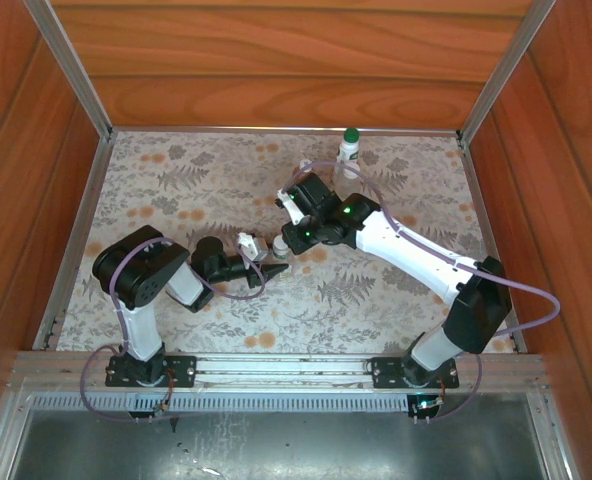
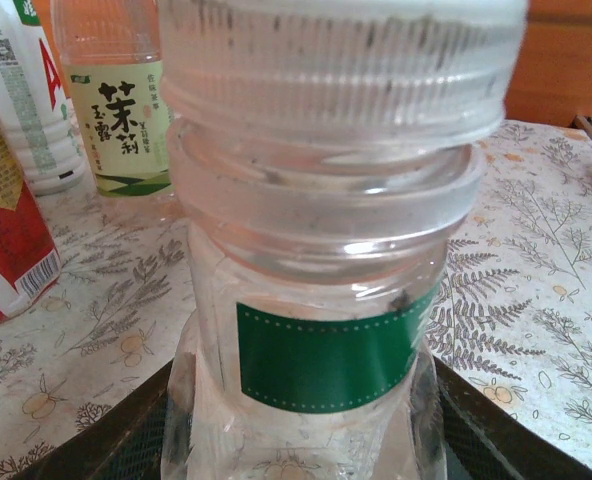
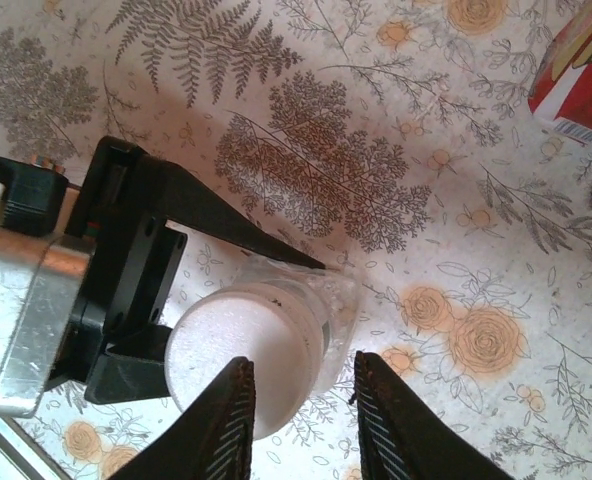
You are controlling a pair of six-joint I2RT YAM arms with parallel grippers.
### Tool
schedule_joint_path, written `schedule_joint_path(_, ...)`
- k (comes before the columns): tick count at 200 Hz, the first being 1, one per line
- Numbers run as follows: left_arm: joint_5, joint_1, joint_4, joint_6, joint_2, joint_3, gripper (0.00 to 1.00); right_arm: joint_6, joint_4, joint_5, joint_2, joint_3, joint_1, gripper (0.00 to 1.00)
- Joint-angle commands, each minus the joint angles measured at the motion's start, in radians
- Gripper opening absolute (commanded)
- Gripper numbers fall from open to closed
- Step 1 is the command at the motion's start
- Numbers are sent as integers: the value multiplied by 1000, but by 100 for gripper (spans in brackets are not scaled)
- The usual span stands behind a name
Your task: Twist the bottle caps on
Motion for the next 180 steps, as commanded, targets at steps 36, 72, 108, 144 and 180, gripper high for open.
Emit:
schedule_joint_path(36, 13, 4, -46, 15, 11, 3, 53, 24, -9, -2, 13, -31, -12, 27)
schedule_joint_path(72, 11, 4, -47, 16, 8, 1, 53, 26, -21, -16, 25, -35, -13, 26)
schedule_joint_path(108, 14, 3, -48, 16, 11, 2, 53, 39, -7, -59, 27, -65, -15, 29)
schedule_joint_path(144, 15, 3, -49, 16, 10, 1, 53, 36, -11, -80, 50, -51, -18, 28)
schedule_joint_path(180, 11, 4, -48, 17, 8, 0, 53, 23, -30, -140, 31, -59, -17, 34)
